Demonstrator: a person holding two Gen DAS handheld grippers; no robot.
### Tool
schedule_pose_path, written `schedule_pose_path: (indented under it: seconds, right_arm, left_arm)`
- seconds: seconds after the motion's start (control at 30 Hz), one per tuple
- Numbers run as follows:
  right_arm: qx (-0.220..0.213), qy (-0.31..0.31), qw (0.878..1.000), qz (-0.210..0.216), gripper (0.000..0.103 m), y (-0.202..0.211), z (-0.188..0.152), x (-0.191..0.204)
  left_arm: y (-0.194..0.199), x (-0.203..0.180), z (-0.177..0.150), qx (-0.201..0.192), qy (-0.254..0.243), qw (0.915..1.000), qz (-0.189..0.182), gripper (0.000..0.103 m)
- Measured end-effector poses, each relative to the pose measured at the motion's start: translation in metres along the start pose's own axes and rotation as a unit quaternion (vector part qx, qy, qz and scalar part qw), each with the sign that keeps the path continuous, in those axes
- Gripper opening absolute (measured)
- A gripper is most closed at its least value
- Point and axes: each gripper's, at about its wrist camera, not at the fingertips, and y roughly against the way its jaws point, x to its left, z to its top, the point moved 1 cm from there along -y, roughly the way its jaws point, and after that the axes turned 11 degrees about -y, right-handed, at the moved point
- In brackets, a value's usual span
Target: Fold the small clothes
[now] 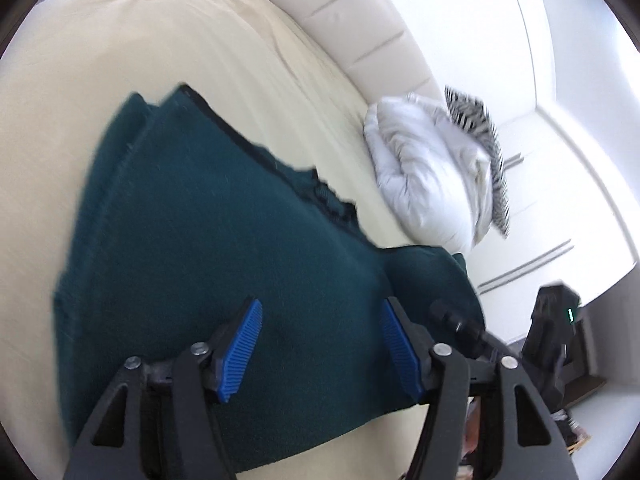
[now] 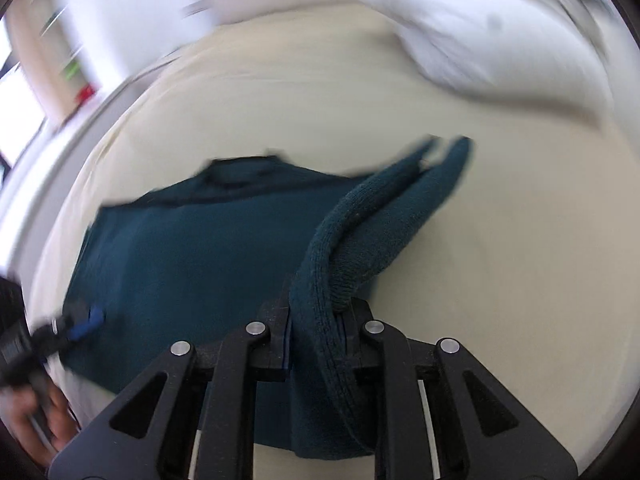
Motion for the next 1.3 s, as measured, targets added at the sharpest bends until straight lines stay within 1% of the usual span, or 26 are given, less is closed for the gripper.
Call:
schedule_pose_path:
  seconds: [0.03,0.07,0.13,0.17,0.27,0.37,0.43,0.5,0.57,0.63,0.67,0.7,0.73,0.77,0.8,0.83,0.9,0.93,1.0,1.07,1.1,1.13,1.17,1.23,1.3]
  right_arm:
    - [-0.005,0.059,0.998,0.021,0.015,0.004,-0.007,0.035]
    - [-0.006,0.117,0.992,0.034,0.015,0.006,-0.017,0.068]
    - [-0.001,0.204,0.978,0.038,0.015,-0.001,-0.038,0.115]
    - [0.007,0.233,0.972,0.037,0.015,-0.010,-0.049,0.131]
    - [0.028,0.249,0.966,0.060,0.015,-0.025,-0.066,0.146]
    - [0.018,0.279,0.959,0.039,0.015,-0.029,-0.078,0.150]
    - [0.012,0.291,0.956,0.036,0.015,-0.028,-0.080,0.152]
    - [0.002,0.301,0.953,0.033,0.015,-0.026,-0.079,0.153]
    - [-0.005,0.310,0.950,0.028,0.015,-0.025,-0.081,0.155]
    - [-0.010,0.317,0.948,0.024,0.015,-0.026,-0.084,0.159]
    - [-0.013,0.322,0.946,0.021,0.015,-0.026,-0.086,0.160]
    - [-0.017,0.327,0.945,0.019,0.016,-0.026,-0.088,0.161]
    - [-0.018,0.329,0.944,0.021,0.018,-0.025,-0.091,0.162]
    - [-0.017,0.328,0.944,0.027,0.019,-0.025,-0.095,0.161]
    - [-0.016,0.324,0.945,0.036,0.021,-0.024,-0.100,0.158]
    - [-0.013,0.318,0.947,0.051,0.024,-0.020,-0.100,0.156]
    - [0.002,0.297,0.951,0.091,0.034,-0.010,-0.102,0.148]
    - [0.005,0.279,0.953,0.115,0.042,-0.002,-0.101,0.142]
    - [0.001,0.234,0.957,0.174,0.044,0.020,-0.097,0.123]
    - [-0.005,0.181,0.959,0.219,0.044,0.038,-0.089,0.101]
    - [-0.011,0.151,0.960,0.235,0.044,0.043,-0.083,0.088]
    - [-0.018,0.121,0.962,0.244,0.044,0.045,-0.076,0.074]
    - [-0.023,0.091,0.966,0.242,0.044,0.044,-0.068,0.061]
    - [-0.022,0.051,0.976,0.210,0.044,0.025,-0.049,0.040]
    - [-0.013,0.046,0.980,0.193,0.046,0.012,-0.047,0.037]
  left_arm:
    - [0.004,0.007,0.004,-0.006,0.017,0.9998,-0.009,0.070]
    - [0.006,0.012,0.007,-0.008,0.030,0.9993,-0.021,0.071]
    - [0.005,0.023,0.008,-0.002,0.059,0.9971,-0.048,0.071]
    - [0.004,0.024,0.009,0.000,0.065,0.9963,-0.056,0.072]
    - [-0.005,0.024,0.010,0.008,0.076,0.9943,-0.075,0.075]
    - [-0.019,0.021,0.016,0.023,0.085,0.9931,-0.078,0.076]
    - [-0.028,0.016,0.021,0.032,0.085,0.9929,-0.077,0.078]
    - [-0.038,0.008,0.027,0.043,0.075,0.9932,-0.078,0.082]
    - [-0.050,0.005,0.031,0.058,0.071,0.9932,-0.073,0.082]
    - [-0.063,0.004,0.035,0.072,0.073,0.9922,-0.071,0.078]
    - [-0.069,0.004,0.035,0.081,0.072,0.9916,-0.070,0.064]
    - [-0.077,0.003,0.035,0.095,0.071,0.9909,-0.064,0.045]
    - [-0.082,0.002,0.034,0.107,0.068,0.9902,-0.060,0.036]
    - [-0.083,0.001,0.032,0.113,0.063,0.9901,-0.056,0.023]
    - [-0.085,-0.001,0.031,0.116,0.053,0.9908,-0.046,0.016]
    - [-0.085,-0.001,0.030,0.118,0.048,0.9911,-0.041,0.015]
    - [-0.081,0.001,0.025,0.116,0.048,0.9913,-0.040,0.013]
    - [-0.079,0.003,0.025,0.115,0.048,0.9915,-0.039,0.013]
    - [-0.073,0.005,0.025,0.114,0.047,0.9916,-0.038,0.013]
    - [-0.067,0.006,0.026,0.114,0.040,0.9922,-0.033,0.012]
    - [-0.066,0.005,0.029,0.113,0.038,0.9924,-0.031,0.012]
    - [-0.061,0.006,0.031,0.110,0.038,0.9928,-0.030,0.012]
    - [-0.055,0.009,0.032,0.107,0.039,0.9931,-0.029,0.012]
    - [-0.041,0.013,0.038,0.100,0.035,0.9940,-0.024,0.012]
    - [-0.027,0.020,0.044,0.095,0.032,0.9948,-0.016,0.012]
